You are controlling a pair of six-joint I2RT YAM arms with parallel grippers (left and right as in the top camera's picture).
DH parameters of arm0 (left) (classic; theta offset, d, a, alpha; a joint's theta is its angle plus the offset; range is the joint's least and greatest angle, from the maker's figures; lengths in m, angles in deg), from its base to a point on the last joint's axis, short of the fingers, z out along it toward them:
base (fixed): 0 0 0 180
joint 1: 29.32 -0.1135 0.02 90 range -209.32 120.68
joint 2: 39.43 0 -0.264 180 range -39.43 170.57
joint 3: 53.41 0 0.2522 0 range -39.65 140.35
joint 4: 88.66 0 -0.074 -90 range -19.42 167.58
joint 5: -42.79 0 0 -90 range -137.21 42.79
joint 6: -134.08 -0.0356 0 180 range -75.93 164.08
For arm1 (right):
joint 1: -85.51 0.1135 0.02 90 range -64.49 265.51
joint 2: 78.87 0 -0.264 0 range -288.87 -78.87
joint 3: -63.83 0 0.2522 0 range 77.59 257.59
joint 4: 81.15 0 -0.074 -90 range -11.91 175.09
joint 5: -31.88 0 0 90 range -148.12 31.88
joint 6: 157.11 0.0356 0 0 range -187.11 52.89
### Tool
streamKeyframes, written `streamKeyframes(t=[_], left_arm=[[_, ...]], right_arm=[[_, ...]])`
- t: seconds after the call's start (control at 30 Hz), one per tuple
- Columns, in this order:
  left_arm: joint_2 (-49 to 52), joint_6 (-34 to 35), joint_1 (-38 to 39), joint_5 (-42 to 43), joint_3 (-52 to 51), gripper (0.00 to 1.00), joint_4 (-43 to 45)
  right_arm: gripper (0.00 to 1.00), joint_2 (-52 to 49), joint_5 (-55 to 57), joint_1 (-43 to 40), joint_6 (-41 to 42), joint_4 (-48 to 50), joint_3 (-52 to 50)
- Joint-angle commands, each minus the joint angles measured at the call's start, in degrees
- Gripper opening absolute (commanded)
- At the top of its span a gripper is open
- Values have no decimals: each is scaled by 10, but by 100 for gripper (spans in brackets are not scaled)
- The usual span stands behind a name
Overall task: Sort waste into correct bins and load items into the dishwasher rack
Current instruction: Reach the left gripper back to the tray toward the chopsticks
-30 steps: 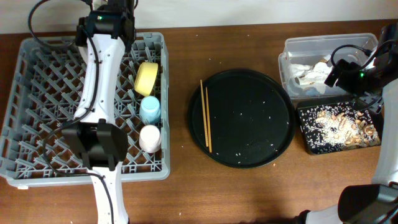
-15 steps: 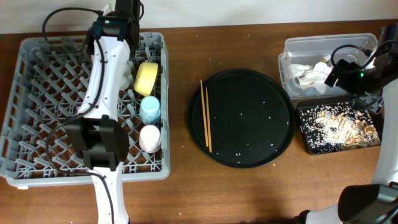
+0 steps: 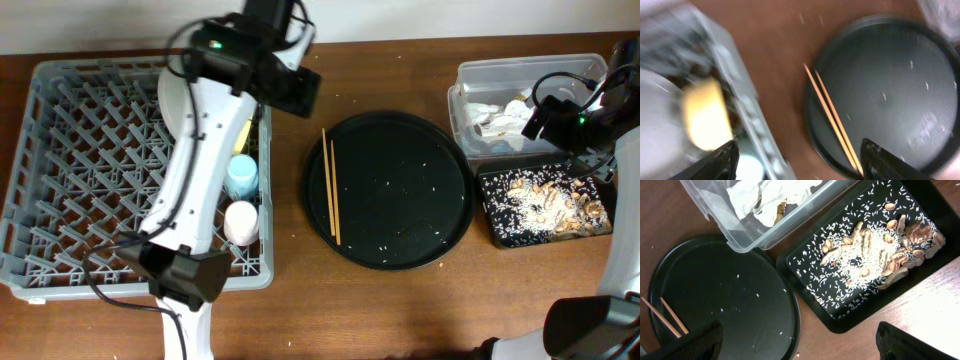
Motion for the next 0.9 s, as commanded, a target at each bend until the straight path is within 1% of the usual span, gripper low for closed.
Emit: streamKeyframes(t=[0.0,0.07,0.1,0.13,0.17,0.23,0.37,0.43,0.5,0.57,0.6,0.63,0.67,0.73,0.83,0.87], left_arm=[[11,107,46,21,-132,76,27],[11,137,68,21,-225,72,87],[11,161,74,21,-269,68,125],[11,168,78,21,-310,61,161],[11,170,81,21,-330,54,180],[12,172,85,20,-372,45,226],[12,198,85,1,-434,41,292],[12,198,88,-6,-444,41,311],[19,197,95,-31,-444,41,326],[39,195,96,-29,-444,40,340],[43,193,96,-24,-444,35,340],[43,190,96,-24,-444,27,341],[45,178,96,-28,-444,24,342],[58,178,97,-38,-444,24,340],[70,181,92,-24,-443,24,342],[70,181,91,-24,-443,22,342]], right_arm=[[98,10,9,-3,3,0,-1],[98,10,9,-3,3,0,-1],[98,10,9,-3,3,0,-1],[98,10,9,-3,3,0,-1],[98,10,9,-3,3,0,-1],[98,10,9,-3,3,0,-1],[98,10,9,-3,3,0,-1],[98,10,9,-3,3,0,-1],[98,10,9,-3,3,0,-1],[98,10,9,-3,3,0,-1],[98,10,9,-3,3,0,-1],[98,10,9,-3,3,0,-1],[98,10,9,-3,3,0,-1],[98,10,9,-3,3,0,-1],[98,10,9,-3,3,0,-1],[98,10,9,-2,3,0,-1]])
